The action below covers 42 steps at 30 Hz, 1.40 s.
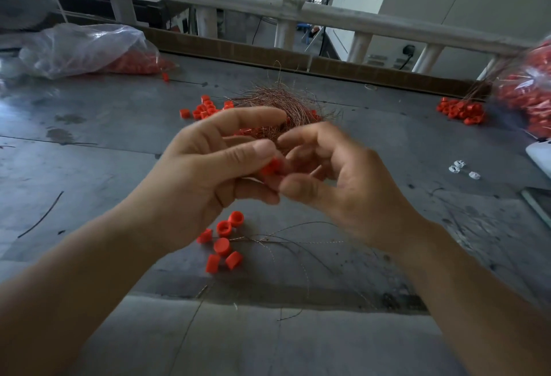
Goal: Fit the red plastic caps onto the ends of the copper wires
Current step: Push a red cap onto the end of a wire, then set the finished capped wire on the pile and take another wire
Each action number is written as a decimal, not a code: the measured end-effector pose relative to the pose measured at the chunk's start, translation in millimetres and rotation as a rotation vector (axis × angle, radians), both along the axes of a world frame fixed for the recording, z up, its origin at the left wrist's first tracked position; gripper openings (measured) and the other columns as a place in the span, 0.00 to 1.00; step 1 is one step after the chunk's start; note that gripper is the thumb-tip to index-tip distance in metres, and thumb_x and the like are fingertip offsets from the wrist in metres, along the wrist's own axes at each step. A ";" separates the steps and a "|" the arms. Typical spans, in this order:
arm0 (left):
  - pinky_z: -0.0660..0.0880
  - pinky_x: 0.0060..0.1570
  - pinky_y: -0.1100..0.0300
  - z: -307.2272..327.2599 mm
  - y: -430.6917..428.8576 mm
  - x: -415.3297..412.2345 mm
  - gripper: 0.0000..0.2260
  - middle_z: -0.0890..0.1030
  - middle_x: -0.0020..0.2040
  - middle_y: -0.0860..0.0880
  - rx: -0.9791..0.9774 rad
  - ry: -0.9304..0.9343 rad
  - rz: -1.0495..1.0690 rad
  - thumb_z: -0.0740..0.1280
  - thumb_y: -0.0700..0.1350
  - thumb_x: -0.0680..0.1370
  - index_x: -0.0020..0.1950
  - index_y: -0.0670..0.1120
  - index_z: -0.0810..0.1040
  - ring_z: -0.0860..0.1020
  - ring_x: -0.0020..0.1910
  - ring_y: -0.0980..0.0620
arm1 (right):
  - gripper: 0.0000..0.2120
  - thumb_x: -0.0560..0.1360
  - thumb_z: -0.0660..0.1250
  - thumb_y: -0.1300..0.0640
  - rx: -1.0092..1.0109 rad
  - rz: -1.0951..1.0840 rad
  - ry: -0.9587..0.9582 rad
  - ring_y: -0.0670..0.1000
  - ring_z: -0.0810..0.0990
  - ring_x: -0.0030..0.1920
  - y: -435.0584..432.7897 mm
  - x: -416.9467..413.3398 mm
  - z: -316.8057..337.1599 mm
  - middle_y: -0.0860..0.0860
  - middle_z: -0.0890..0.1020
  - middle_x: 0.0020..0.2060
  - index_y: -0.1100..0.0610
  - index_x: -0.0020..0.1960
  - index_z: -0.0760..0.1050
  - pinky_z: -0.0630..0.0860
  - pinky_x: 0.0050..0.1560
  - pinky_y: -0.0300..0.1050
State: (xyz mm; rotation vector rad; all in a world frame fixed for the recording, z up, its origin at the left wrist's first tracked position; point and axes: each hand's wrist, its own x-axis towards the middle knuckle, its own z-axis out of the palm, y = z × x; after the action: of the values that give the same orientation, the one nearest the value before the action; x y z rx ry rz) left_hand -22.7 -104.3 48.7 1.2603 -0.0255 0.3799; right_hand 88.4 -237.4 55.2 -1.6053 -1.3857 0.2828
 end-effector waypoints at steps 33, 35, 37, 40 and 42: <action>0.73 0.22 0.66 4.7 24.5 -5.9 0.11 0.81 0.31 0.44 0.219 0.189 0.042 0.69 0.31 0.60 0.36 0.45 0.83 0.79 0.25 0.51 | 0.02 0.68 0.72 0.60 -0.120 -0.080 -0.249 0.41 0.74 0.37 -6.1 8.4 7.7 0.46 0.76 0.35 0.55 0.41 0.82 0.68 0.36 0.29; 0.76 0.25 0.65 1.4 25.6 -4.4 0.14 0.83 0.33 0.44 0.321 0.229 0.122 0.77 0.35 0.54 0.36 0.47 0.83 0.81 0.29 0.51 | 0.03 0.68 0.72 0.59 -0.169 -0.114 -0.277 0.41 0.73 0.37 -5.1 11.6 4.0 0.45 0.75 0.35 0.54 0.42 0.83 0.69 0.36 0.29; 0.78 0.31 0.65 -4.2 24.1 -1.6 0.10 0.84 0.35 0.46 0.456 0.251 0.214 0.72 0.43 0.57 0.36 0.51 0.83 0.81 0.32 0.53 | 0.04 0.68 0.72 0.58 -0.226 -0.136 -0.314 0.42 0.74 0.38 -4.4 14.6 0.6 0.44 0.75 0.35 0.53 0.44 0.83 0.70 0.38 0.30; 0.80 0.42 0.61 -13.3 24.5 2.1 0.14 0.84 0.36 0.51 0.693 0.335 0.257 0.74 0.37 0.62 0.37 0.57 0.82 0.83 0.37 0.54 | 0.06 0.69 0.72 0.57 -0.366 -0.103 -0.342 0.40 0.75 0.39 -2.7 15.6 -3.5 0.41 0.74 0.36 0.53 0.46 0.82 0.71 0.42 0.29; 0.80 0.43 0.60 -16.8 26.5 3.0 0.18 0.84 0.35 0.54 0.781 0.387 0.225 0.73 0.34 0.65 0.37 0.61 0.81 0.83 0.37 0.56 | 0.07 0.69 0.72 0.56 -0.455 -0.066 -0.368 0.38 0.73 0.38 -1.3 14.9 -6.5 0.39 0.72 0.35 0.53 0.48 0.82 0.69 0.41 0.27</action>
State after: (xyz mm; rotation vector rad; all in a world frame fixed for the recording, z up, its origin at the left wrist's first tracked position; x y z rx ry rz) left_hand -19.7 -77.7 31.9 2.1035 0.3289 0.3206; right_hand 103.4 -238.6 48.7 -2.1572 -1.6192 0.2866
